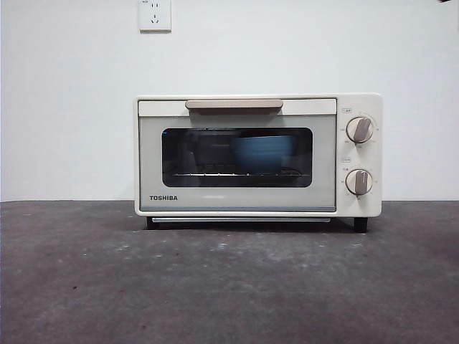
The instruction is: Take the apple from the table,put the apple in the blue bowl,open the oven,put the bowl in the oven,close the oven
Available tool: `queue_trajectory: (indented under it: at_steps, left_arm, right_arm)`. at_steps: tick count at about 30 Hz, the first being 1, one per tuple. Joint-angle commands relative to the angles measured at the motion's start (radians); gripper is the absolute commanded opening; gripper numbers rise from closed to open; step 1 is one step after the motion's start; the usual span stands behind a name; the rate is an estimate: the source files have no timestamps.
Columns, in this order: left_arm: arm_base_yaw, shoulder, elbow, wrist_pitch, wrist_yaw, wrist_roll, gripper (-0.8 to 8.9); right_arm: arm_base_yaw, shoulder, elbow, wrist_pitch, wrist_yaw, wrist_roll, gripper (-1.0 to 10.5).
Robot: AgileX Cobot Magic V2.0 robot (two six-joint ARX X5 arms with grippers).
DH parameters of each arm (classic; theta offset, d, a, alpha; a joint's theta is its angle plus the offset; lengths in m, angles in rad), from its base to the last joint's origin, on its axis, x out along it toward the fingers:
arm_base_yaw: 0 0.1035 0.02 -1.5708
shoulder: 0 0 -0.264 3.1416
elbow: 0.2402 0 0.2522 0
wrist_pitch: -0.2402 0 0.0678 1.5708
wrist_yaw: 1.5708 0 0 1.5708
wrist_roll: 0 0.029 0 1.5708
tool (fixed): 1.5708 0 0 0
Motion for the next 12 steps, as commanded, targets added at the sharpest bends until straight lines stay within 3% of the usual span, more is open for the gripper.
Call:
queue_trajectory:
  at_steps: [1,9,12]
  left_arm:
    - [0.001,-0.001,-0.024,0.007,0.000,-0.002,0.08]
    - [0.001,-0.001,-0.024,0.008,0.000,-0.002,0.08]
    - [0.001,-0.001,-0.024,0.008,0.000,-0.002,0.08]
  right_arm:
    - [-0.058,-0.051,-0.019,0.046,0.013,-0.085,0.0]
    - [-0.289,-0.263,-0.283,0.290,-0.003,-0.111,0.0]
    - [-0.330,-0.323,-0.402,0.391,-0.004,-0.106,0.0]
